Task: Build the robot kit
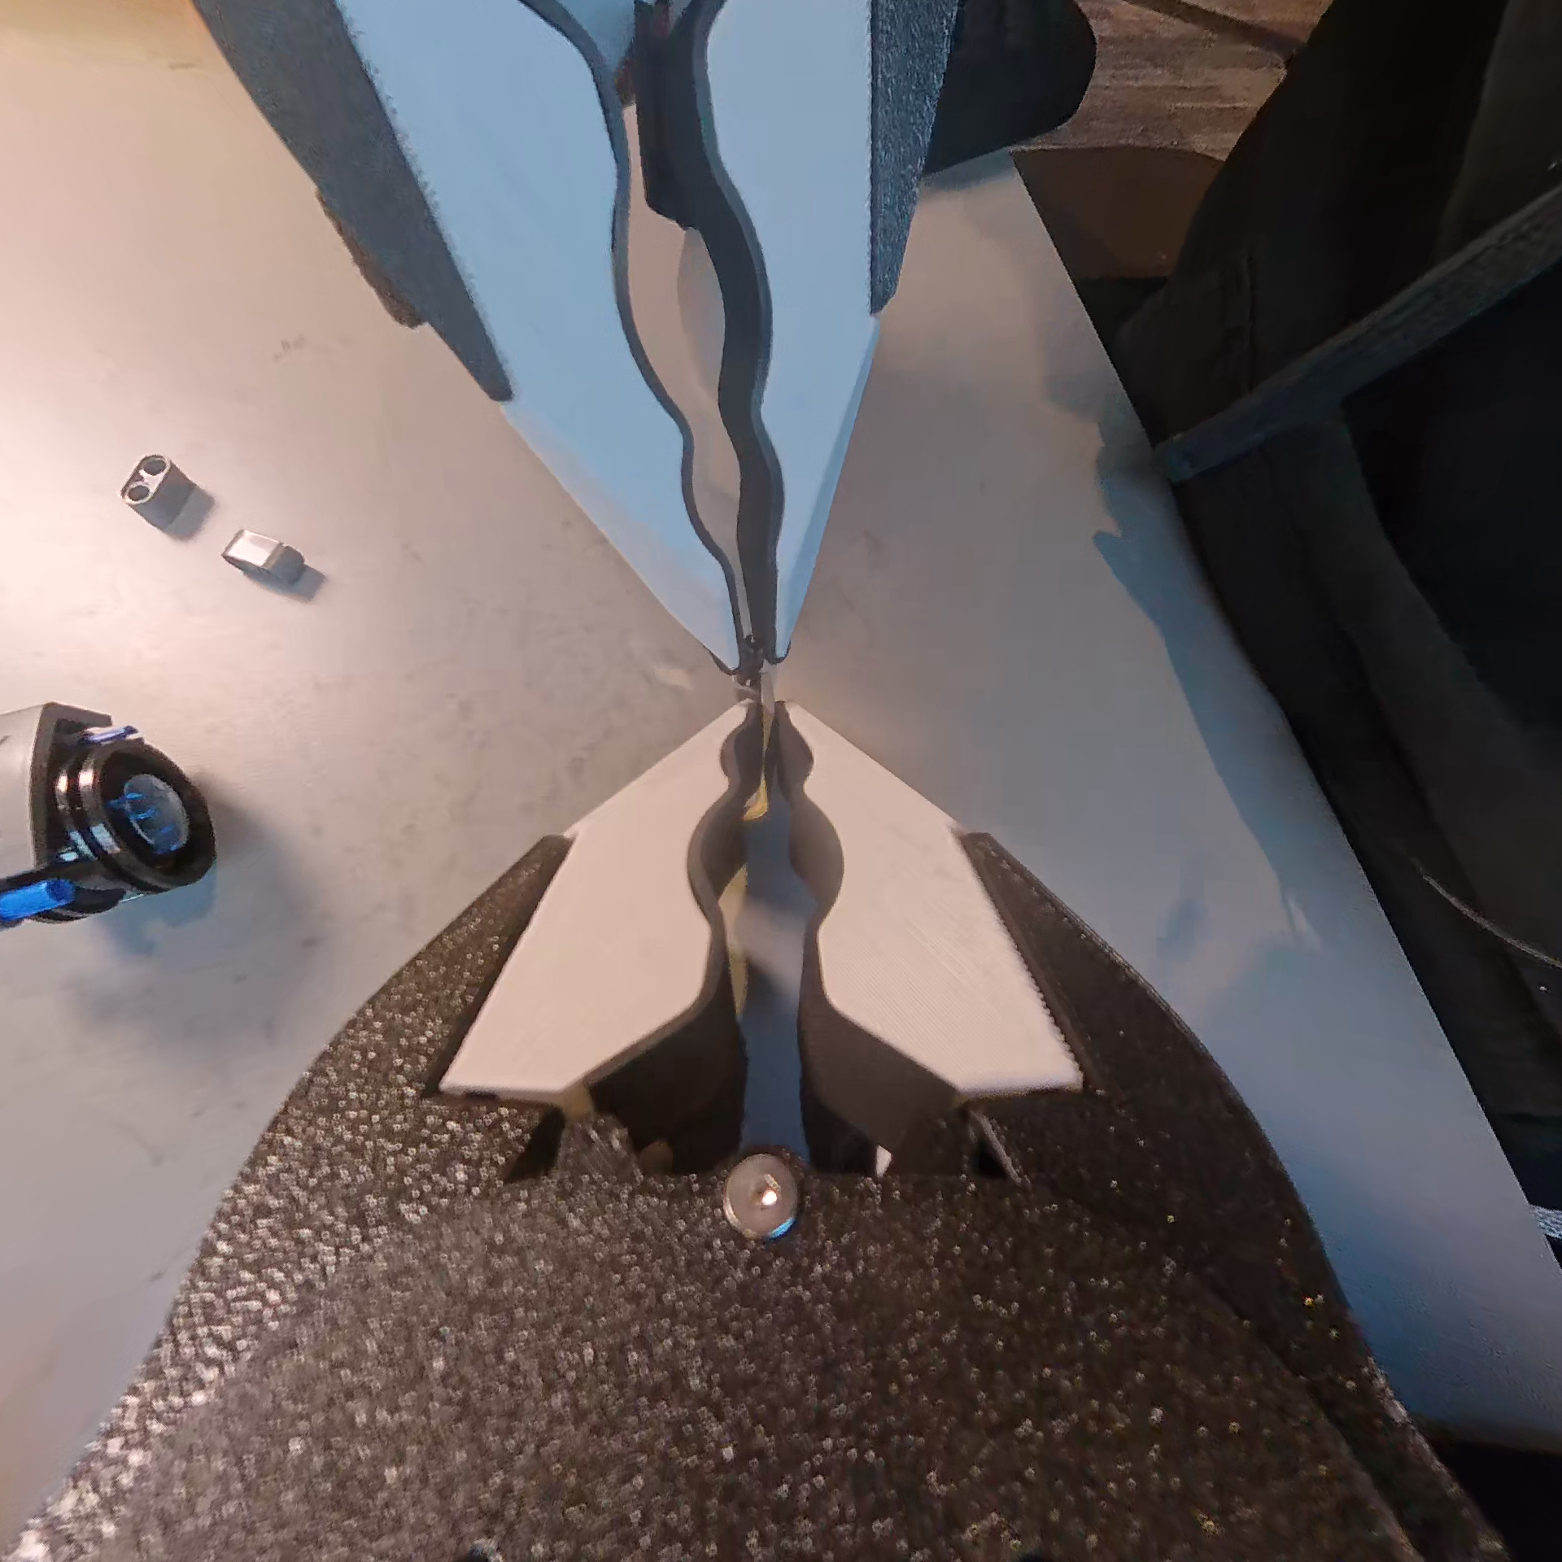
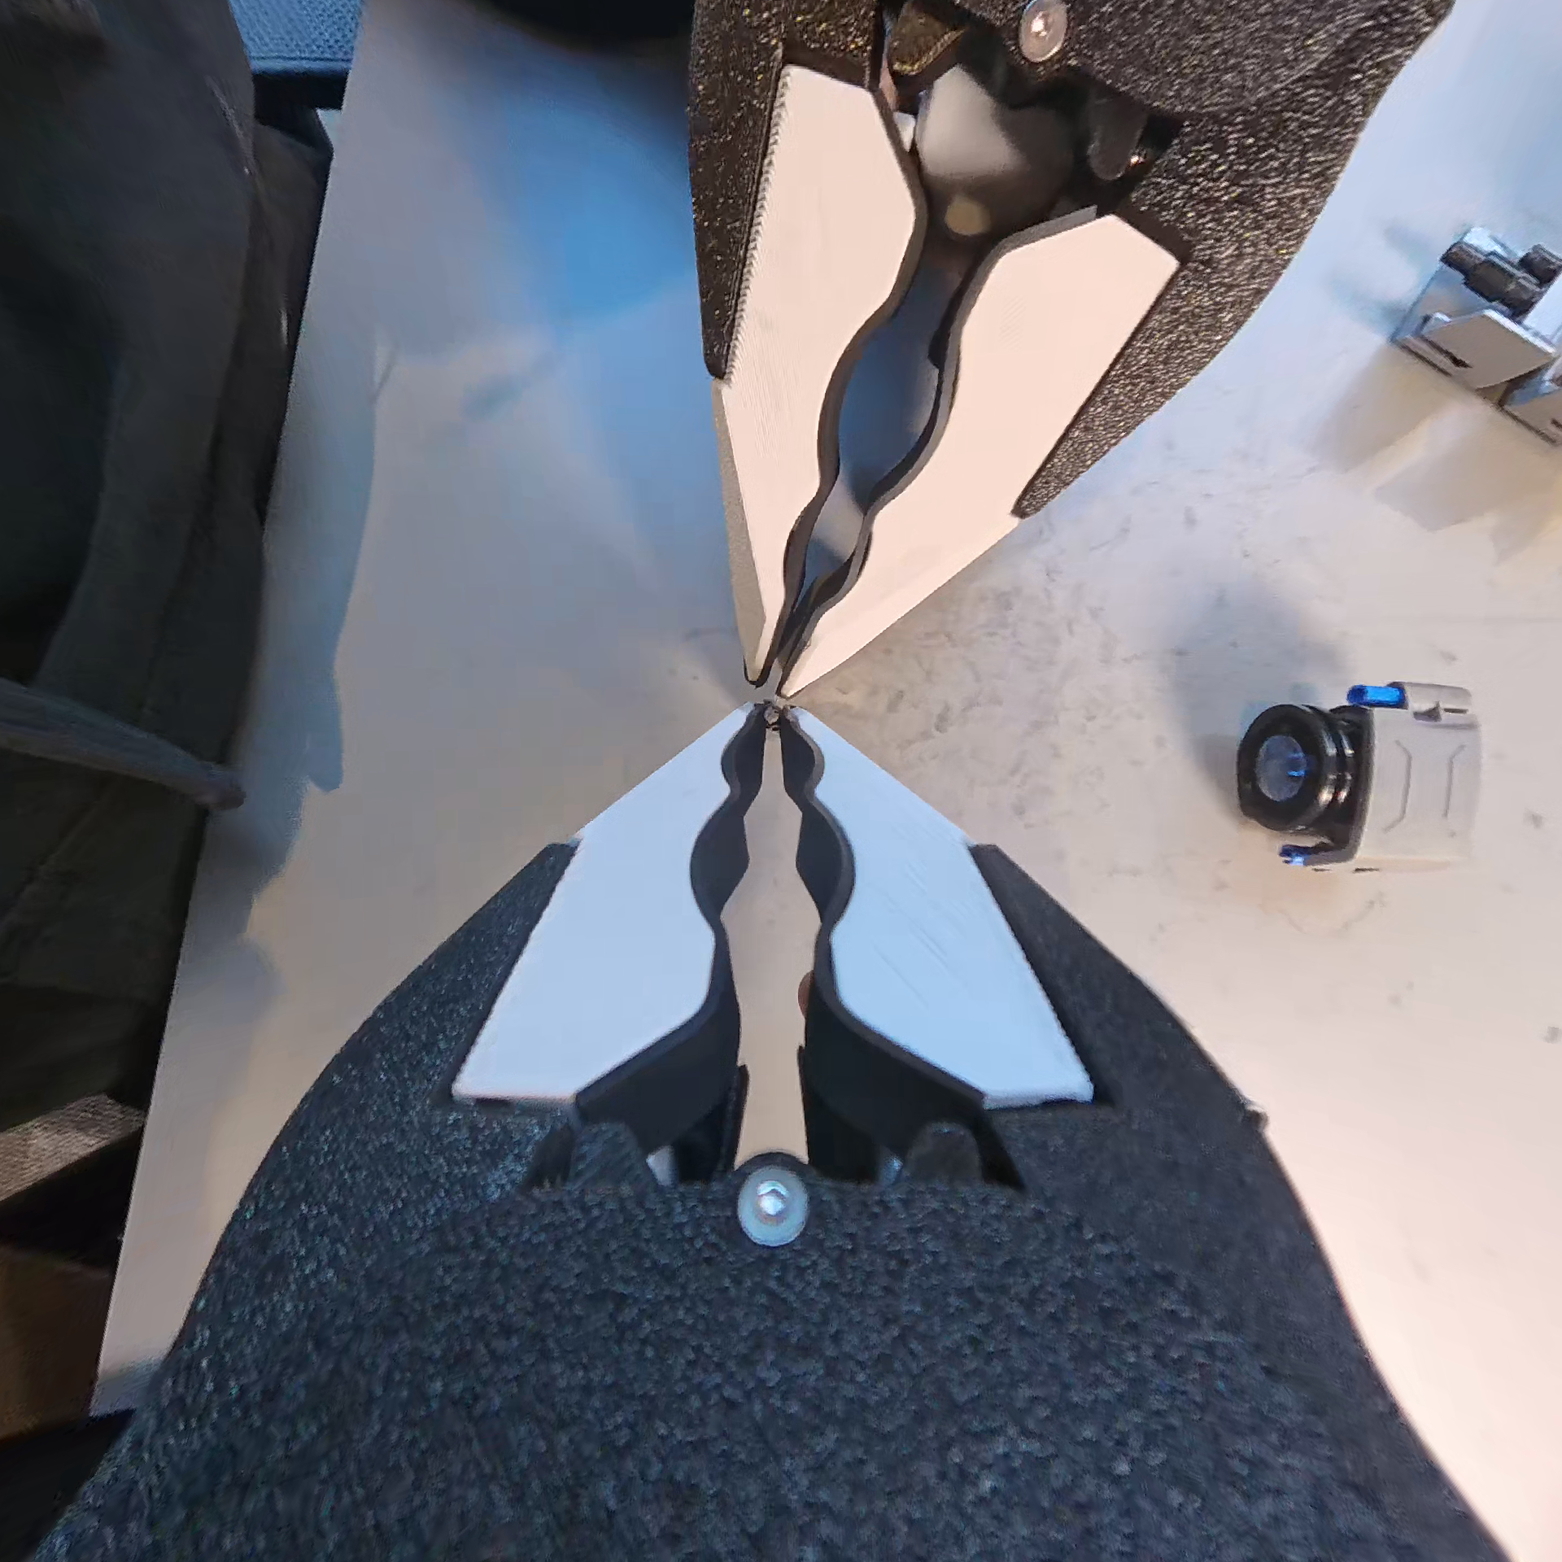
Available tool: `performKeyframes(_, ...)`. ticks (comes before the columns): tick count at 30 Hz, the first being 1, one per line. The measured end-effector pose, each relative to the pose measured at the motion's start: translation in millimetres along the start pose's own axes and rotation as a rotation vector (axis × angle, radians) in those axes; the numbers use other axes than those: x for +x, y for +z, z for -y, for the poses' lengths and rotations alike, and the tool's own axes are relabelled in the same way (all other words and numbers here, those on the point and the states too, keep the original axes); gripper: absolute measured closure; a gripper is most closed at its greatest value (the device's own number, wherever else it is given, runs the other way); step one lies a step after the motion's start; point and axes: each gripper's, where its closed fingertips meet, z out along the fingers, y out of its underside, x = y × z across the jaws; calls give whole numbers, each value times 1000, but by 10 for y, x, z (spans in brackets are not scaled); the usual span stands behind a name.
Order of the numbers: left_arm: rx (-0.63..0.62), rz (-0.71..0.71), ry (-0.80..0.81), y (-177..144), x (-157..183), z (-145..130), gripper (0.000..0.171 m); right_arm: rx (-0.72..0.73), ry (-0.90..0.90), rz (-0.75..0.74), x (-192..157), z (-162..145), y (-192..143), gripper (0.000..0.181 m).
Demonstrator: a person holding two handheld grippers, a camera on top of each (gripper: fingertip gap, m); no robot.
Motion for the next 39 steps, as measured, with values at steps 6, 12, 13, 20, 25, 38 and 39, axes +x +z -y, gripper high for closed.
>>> performKeyframes(6, -1, 0, 12, -1, 14, -4, 170, -46, -46, -14, -6, -35, 56, 179)
performKeyframes(12, -2, -7, 13, -9, 23, -10, 170, 2, 30, -36, -20, -27, 68, 179)
performKeyframes(13, -2, -5, 15, -10, 23, -10, 170, 11, 45, -44, -21, -25, 69, 179)
performKeyframes(20, -2, -2, 18, -1, 39, -5, 170, 41, 26, -97, -14, -38, 37, 167)
performKeyframes(25, 116, -95, -112, -145, 63, 149, 170, 93, -221, -238, -27, 71, -100, 149)
performKeyframes(38, 590, -624, -339, -947, 474, 863, 171, 378, -439, -400, -205, 827, -732, 155)
performKeyframes(39, 594, -628, -340, -949, 487, 877, 171, 382, -449, -400, -232, 858, -744, 155)
